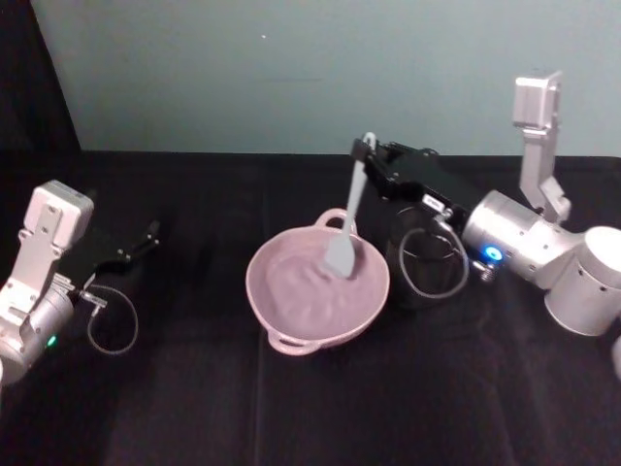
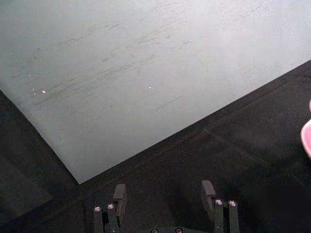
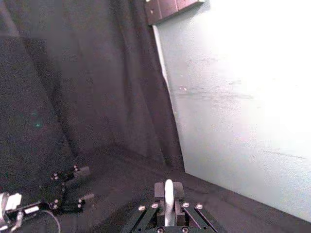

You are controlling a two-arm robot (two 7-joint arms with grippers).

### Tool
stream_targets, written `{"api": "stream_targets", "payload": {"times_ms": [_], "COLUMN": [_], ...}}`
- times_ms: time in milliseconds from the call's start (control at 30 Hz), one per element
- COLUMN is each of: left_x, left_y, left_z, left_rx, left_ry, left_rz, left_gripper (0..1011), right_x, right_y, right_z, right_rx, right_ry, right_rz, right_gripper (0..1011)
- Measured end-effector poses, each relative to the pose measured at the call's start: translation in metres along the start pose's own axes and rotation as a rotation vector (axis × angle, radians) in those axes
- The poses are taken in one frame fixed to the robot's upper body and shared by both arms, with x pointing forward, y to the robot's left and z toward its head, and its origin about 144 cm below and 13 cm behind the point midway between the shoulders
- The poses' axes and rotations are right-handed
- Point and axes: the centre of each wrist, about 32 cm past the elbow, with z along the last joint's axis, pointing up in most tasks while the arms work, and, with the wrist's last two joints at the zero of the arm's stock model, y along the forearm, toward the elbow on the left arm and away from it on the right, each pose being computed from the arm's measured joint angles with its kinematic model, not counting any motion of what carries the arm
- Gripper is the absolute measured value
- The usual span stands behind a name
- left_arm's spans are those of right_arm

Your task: Use the one hand to pick up the spoon and stir the clear water in the bowl.

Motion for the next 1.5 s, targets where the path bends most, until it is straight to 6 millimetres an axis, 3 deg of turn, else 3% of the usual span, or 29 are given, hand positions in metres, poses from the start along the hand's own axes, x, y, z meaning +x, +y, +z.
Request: {"api": "stream_targets", "payload": {"times_ms": [333,600,1000,1333,1500], "left_x": [0.0,0.0,0.0,0.0,0.0], "left_y": [0.0,0.0,0.0,0.0,0.0], "left_z": [0.0,0.0,0.0,0.0,0.0], "left_rx": [0.0,0.0,0.0,0.0,0.0], "left_ry": [0.0,0.0,0.0,0.0,0.0], "left_rz": [0.0,0.0,0.0,0.0,0.0], "left_gripper": [1011,1011,1011,1011,1011], "right_x": [-0.012,-0.027,-0.041,-0.03,-0.022], "right_y": [-0.021,-0.017,0.016,0.044,0.045], "right_z": [0.007,0.009,0.0,-0.003,-0.003], "right_rx": [-0.035,-0.034,-0.037,-0.023,-0.017], "right_ry": [-0.016,-0.026,-0.014,-0.007,-0.004], "right_rz": [0.002,0.052,0.143,0.149,0.125], "right_gripper": [112,112,112,112,112]}}
